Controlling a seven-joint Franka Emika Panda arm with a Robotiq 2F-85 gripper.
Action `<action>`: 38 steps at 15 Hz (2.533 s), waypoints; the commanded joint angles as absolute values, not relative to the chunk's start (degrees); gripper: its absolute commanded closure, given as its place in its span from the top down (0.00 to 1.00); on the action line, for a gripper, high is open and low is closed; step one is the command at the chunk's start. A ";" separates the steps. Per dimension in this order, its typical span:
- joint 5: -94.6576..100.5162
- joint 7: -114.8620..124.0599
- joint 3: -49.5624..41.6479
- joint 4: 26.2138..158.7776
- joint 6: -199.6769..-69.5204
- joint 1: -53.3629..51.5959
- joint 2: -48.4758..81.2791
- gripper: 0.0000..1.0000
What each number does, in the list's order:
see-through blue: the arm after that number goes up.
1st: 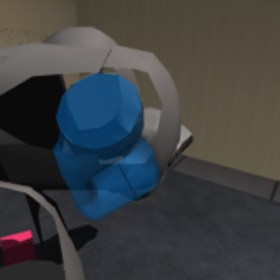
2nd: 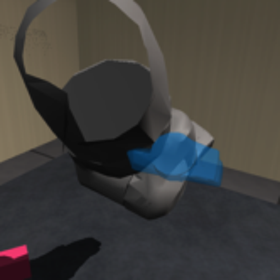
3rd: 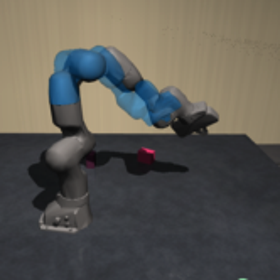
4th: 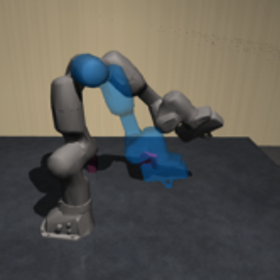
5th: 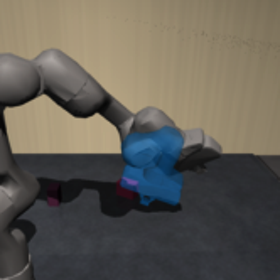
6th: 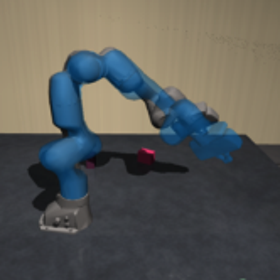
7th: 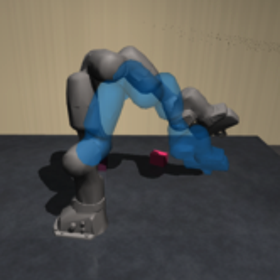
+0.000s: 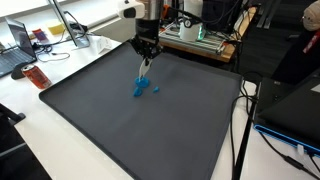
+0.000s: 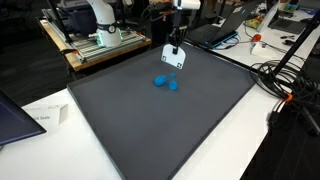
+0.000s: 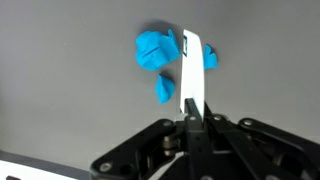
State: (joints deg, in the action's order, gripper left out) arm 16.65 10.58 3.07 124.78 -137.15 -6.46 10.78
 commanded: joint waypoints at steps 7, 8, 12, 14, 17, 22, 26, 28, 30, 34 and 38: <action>37.10 30.33 -1.14 117.83 -131.18 -12.60 17.44 0.01; 38.04 31.40 -1.33 117.37 -130.29 -12.67 17.99 0.01; 40.98 35.60 -1.73 115.78 -127.02 -12.95 20.17 0.01; 42.86 39.06 -1.92 115.09 -126.05 -13.30 21.44 0.01; 43.81 41.84 -1.37 114.04 -124.02 -13.66 23.67 0.01; 46.81 47.62 -1.57 111.76 -118.68 -16.20 27.51 0.01; 50.24 51.23 -0.75 108.25 -111.54 -18.22 30.49 0.01; 50.13 50.67 0.16 105.83 -107.24 -18.88 31.90 0.01; 50.15 49.71 1.21 104.10 -104.36 -19.70 32.55 0.01; 51.98 48.99 3.10 103.13 -102.17 -21.53 32.79 0.01; 55.18 49.69 4.25 102.86 -99.65 -23.42 33.79 0.01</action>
